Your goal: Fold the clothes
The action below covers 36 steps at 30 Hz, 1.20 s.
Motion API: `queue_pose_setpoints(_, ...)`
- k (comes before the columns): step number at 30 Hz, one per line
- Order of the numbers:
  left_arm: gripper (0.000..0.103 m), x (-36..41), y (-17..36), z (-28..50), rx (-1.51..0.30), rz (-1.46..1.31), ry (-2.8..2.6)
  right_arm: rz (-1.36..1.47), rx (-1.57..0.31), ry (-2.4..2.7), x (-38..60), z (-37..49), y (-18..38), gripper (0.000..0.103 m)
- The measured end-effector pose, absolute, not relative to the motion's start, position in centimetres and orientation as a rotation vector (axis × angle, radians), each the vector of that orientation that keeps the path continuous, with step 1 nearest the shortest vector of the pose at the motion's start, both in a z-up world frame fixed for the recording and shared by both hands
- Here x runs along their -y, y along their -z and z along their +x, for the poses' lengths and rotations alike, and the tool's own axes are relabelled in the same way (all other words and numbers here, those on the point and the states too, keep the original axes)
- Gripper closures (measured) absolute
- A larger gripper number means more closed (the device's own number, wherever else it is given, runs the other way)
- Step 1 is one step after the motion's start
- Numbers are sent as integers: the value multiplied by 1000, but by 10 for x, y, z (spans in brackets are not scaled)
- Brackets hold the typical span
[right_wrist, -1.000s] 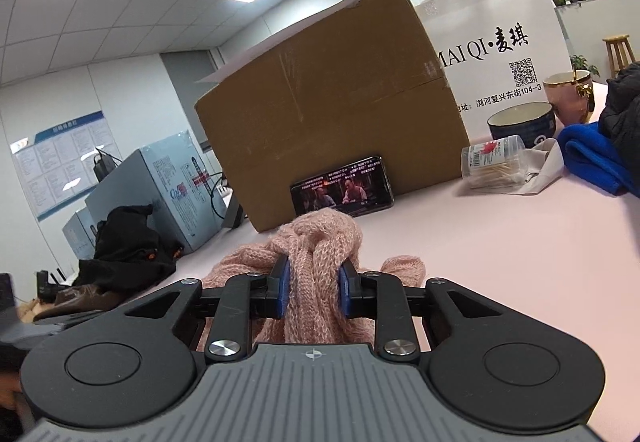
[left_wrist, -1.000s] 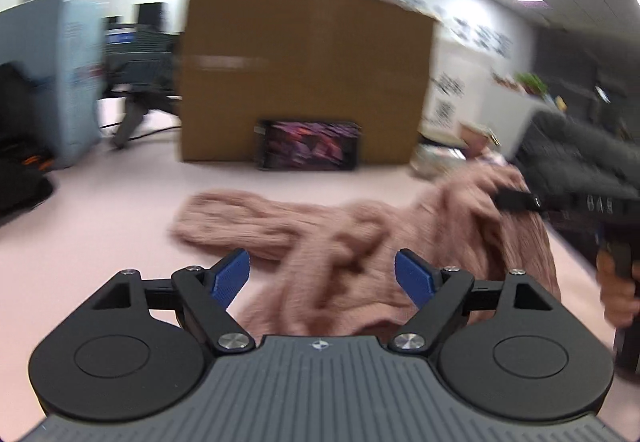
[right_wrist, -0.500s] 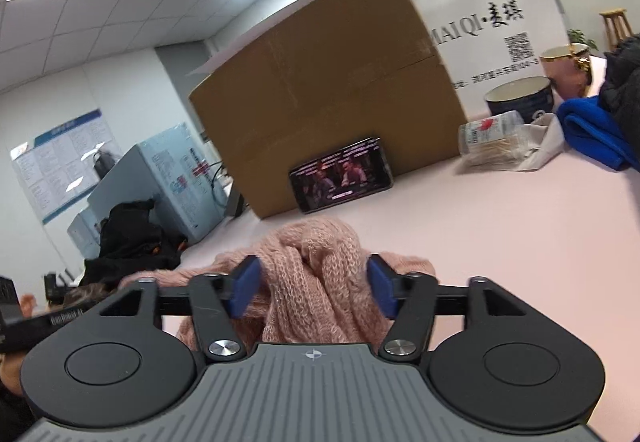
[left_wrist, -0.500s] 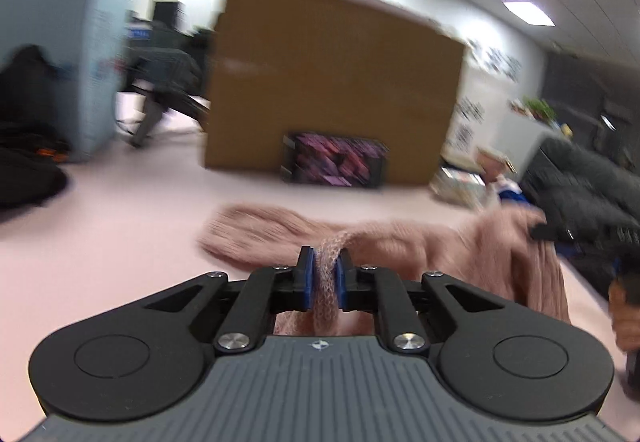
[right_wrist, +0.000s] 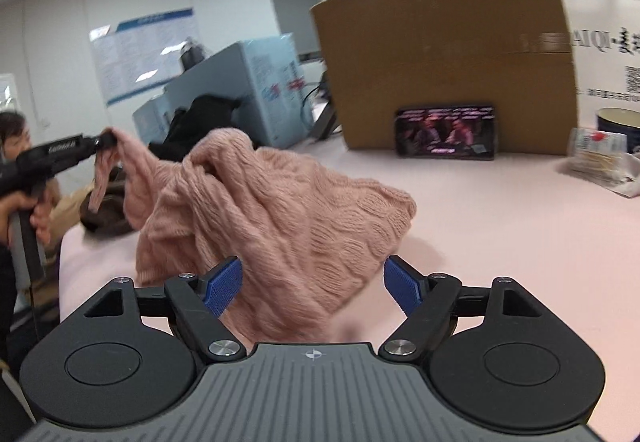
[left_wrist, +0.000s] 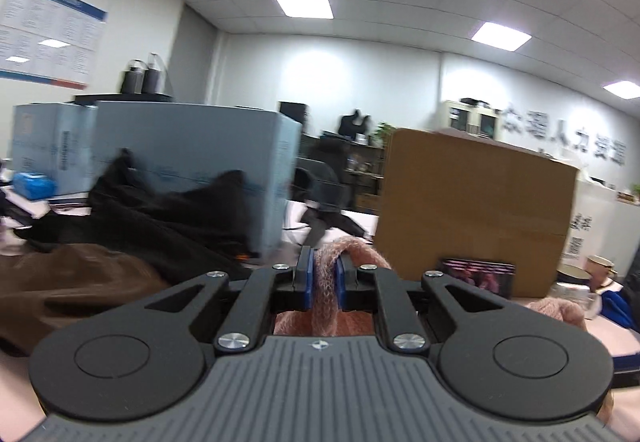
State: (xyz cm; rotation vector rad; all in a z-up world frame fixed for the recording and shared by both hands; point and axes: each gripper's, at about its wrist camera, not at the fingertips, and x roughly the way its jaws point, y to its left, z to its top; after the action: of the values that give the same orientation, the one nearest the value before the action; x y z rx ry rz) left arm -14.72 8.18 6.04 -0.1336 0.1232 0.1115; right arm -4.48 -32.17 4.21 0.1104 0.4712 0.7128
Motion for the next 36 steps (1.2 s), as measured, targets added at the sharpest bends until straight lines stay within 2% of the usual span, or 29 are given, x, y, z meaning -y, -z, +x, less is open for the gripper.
queue_pose_setpoints(5, 93, -86, -52, -152, -159, -144, -99, 65, -539, -811, 301, -51, -36, 29)
queue_pose_setpoints(6, 93, -85, -52, -153, -156, -146, -92, 43, -552, -816, 295, -54, -35, 39)
queue_pose_setpoints(7, 93, -84, -53, -154, -151, -143, -87, 17, -560, -806, 290, -56, -34, 59)
queue_pose_setpoints(9, 93, -82, -54, -155, -142, -139, -81, -16, -563, -758, 284, -60, -34, 83)
queue_pose_setpoints(10, 93, -81, -56, -158, -131, -138, -74, -12, -559, -726, 286, -60, -34, 89)
queue_pose_setpoints(12, 93, -82, -59, -162, -112, -136, -70, 36, -514, -680, 297, -61, -37, 94)
queue_pose_setpoints(19, 93, -82, -76, -181, -16, -135, -37, 114, -109, -314, 365, -100, -77, 96)
queue_pose_setpoints(28, 93, -63, -100, -202, 114, -151, 153, 192, 294, 47, 429, -180, -141, 96)
queue_pose_setpoints(36, 93, -25, -146, -218, 366, -137, 442, 45, 607, 372, 443, -254, -215, 96)
